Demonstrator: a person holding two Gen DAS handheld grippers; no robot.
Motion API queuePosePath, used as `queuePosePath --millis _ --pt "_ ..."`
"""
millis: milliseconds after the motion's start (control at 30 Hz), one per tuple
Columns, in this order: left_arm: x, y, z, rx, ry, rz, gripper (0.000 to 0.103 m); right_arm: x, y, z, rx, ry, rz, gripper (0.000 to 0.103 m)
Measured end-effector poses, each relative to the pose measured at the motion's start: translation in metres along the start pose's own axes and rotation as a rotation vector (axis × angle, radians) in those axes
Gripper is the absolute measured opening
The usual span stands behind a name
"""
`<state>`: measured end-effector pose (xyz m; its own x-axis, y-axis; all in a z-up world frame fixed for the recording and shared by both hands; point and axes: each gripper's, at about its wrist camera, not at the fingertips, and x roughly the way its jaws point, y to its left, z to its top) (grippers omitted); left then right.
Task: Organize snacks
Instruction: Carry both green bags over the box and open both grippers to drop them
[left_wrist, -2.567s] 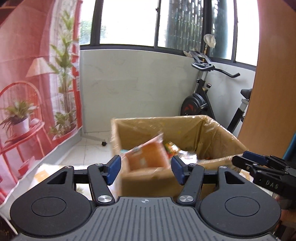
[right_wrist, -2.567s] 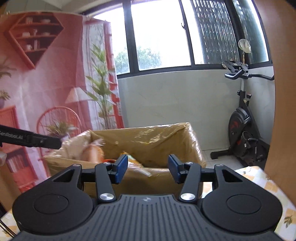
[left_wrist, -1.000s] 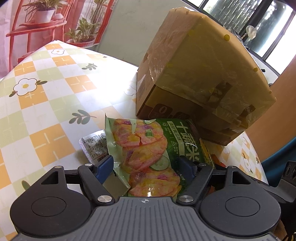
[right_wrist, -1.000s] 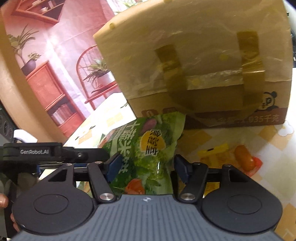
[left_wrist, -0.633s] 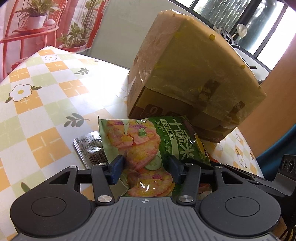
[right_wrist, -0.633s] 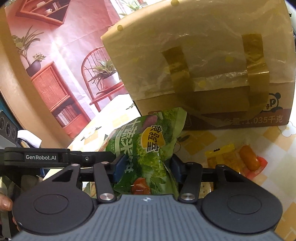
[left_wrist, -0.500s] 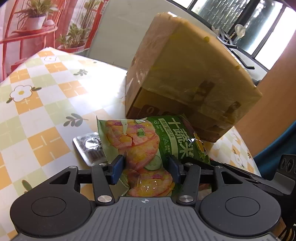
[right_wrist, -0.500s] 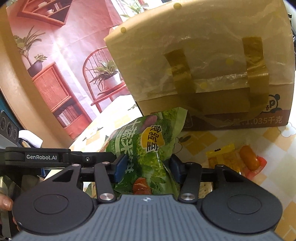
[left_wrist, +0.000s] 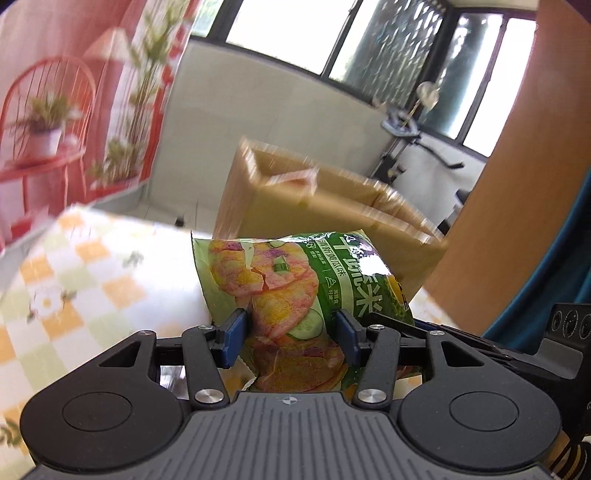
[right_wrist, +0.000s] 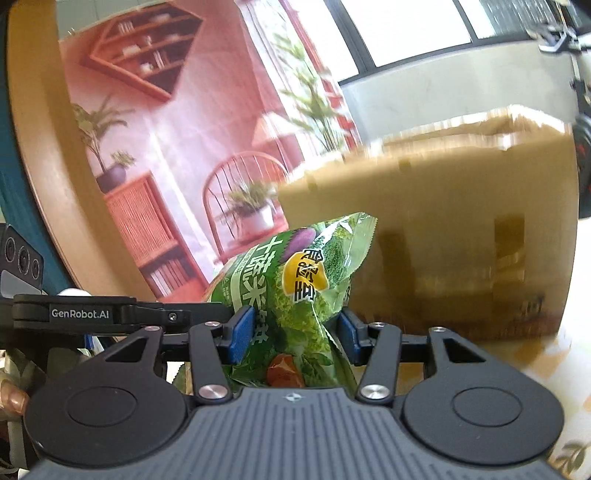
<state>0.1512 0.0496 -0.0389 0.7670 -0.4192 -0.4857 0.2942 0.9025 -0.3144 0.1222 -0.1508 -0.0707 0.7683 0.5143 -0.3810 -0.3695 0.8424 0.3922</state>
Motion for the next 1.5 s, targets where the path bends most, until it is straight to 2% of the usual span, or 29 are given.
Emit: queuePosePath --millis 133,333,500,633,733,867,900,933,1067,1133,1233,1367,1500 --pt "0.004 -0.024 0.032 0.050 -0.047 -0.013 0.055 -0.013 0.004 0.032 -0.035 -0.058 0.001 0.052" --pt "0.036 -0.058 0.080 0.137 -0.087 -0.027 0.055 -0.017 -0.011 0.083 -0.039 -0.127 -0.017 0.052" --pt "0.079 -0.067 0.119 0.128 -0.051 -0.085 0.055 -0.011 -0.035 0.122 -0.056 -0.154 -0.069 0.052" --pt "0.117 -0.082 0.138 0.178 -0.021 -0.081 0.055 -0.003 -0.061 0.146 -0.033 -0.176 -0.101 0.052" --pt "0.142 -0.085 0.141 0.188 0.012 -0.064 0.055 0.007 -0.086 0.157 0.016 -0.161 -0.115 0.052" --pt "0.177 -0.084 0.140 0.147 0.079 -0.071 0.055 0.022 -0.117 0.162 0.090 -0.123 -0.132 0.052" --pt "0.184 -0.081 0.137 0.145 0.096 -0.076 0.052 0.024 -0.122 0.163 0.094 -0.114 -0.145 0.052" --pt "0.191 -0.082 0.133 0.151 0.114 -0.080 0.048 0.026 -0.126 0.163 0.090 -0.102 -0.166 0.054" --pt "0.204 -0.074 0.122 0.158 0.152 -0.046 0.047 0.035 -0.134 0.167 0.035 -0.040 -0.284 0.058" --pt "0.202 -0.070 0.119 0.154 0.147 -0.048 0.047 0.034 -0.133 0.169 0.015 -0.045 -0.339 0.059" --pt "0.195 -0.065 0.120 0.156 0.122 -0.040 0.047 0.028 -0.128 0.169 -0.006 -0.078 -0.336 0.059" --pt "0.182 -0.061 0.126 0.157 0.091 -0.018 0.047 0.030 -0.107 0.169 -0.125 -0.081 -0.327 0.048" --pt "0.171 -0.056 0.131 0.170 0.072 0.012 0.047 0.056 -0.091 0.171 -0.173 -0.009 -0.327 0.038"
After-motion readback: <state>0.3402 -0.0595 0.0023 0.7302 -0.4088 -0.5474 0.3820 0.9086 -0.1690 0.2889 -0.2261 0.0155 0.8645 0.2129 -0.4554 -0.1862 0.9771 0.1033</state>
